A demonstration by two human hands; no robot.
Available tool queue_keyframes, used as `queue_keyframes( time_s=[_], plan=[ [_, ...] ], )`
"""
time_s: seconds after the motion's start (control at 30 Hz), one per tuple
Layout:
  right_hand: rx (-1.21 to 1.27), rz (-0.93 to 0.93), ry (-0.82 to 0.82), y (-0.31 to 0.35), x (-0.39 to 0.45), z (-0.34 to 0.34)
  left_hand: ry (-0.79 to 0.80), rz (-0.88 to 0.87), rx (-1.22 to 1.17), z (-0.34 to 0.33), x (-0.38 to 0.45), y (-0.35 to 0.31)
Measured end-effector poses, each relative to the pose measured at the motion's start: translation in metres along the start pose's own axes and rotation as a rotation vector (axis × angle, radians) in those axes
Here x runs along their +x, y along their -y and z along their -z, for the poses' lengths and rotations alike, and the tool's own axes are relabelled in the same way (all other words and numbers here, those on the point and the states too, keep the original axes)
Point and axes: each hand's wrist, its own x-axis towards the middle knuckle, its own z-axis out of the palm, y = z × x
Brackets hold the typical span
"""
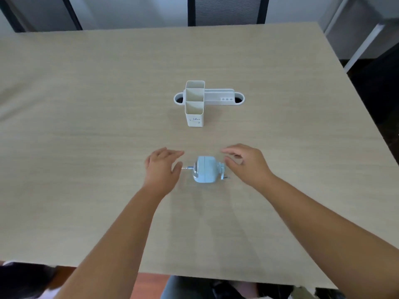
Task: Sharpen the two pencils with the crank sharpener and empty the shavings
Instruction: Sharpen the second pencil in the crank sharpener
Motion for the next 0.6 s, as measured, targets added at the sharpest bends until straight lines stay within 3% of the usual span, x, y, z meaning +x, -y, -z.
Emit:
queue_keyframes(
  time_s=[0.17, 0.3, 0.5, 0.6],
  plan=[
    [-0.238, 0.127, 0.404, 0.033, 0.022, -0.027, 0.115, -0.066, 0.193, -0.014, -0.005, -0.009],
    [-0.290, 0.078, 0.410, 0.027, 0.021, -0.035, 0.052, -0.089, 0.187, -0.015, 0.002, -0.012],
    [-0.288, 0.067, 0.412, 0.030, 0.020, -0.035, -0.012, -0.313, 0.279, -0.011, 0.008, 0.013],
    [-0.331, 0.066, 0.434, 0.032, 0.022, -0.035, -0.061, -0.285, 0.289, -0.011, 0.003, 0.029]
  ],
)
